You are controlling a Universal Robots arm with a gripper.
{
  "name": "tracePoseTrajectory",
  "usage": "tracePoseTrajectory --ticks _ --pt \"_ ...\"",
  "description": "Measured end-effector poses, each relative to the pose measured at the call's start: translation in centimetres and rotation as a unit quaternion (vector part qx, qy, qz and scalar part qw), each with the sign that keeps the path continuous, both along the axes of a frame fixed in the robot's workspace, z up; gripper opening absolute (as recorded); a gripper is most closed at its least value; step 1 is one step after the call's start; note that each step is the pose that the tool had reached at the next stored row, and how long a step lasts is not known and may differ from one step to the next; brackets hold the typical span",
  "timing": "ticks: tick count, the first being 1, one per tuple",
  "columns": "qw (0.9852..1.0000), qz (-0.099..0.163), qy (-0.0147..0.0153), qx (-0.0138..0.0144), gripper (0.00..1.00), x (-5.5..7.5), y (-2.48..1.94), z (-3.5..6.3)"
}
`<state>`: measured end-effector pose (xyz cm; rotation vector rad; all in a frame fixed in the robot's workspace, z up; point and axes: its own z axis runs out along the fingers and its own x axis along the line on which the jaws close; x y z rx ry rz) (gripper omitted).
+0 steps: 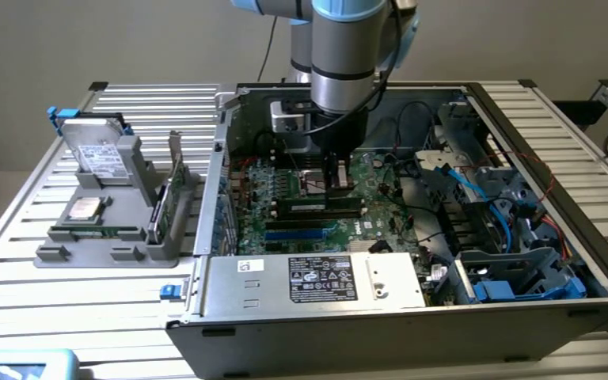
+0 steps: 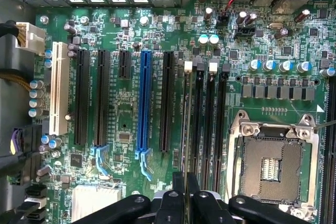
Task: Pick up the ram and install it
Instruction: 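Insert the ram into the slot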
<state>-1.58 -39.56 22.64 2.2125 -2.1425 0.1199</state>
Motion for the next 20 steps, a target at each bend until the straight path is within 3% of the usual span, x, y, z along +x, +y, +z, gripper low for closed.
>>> tracePoseTrajectory --ticks 12,15,16,20 --pt "1.0000 0.000 -0.0004 -0.0002 0.14 -0.08 0.00 -0.32" --pt "1.0000 0.000 -0.0005 -0.0001 0.21 -0.08 0.00 -0.33" --pt "1.0000 0.000 -0.0006 0.0001 0.28 -0.08 0.00 -0.27" --pt "1.0000 0.000 -0.0006 0.0000 0.28 0.00 0.00 0.42"
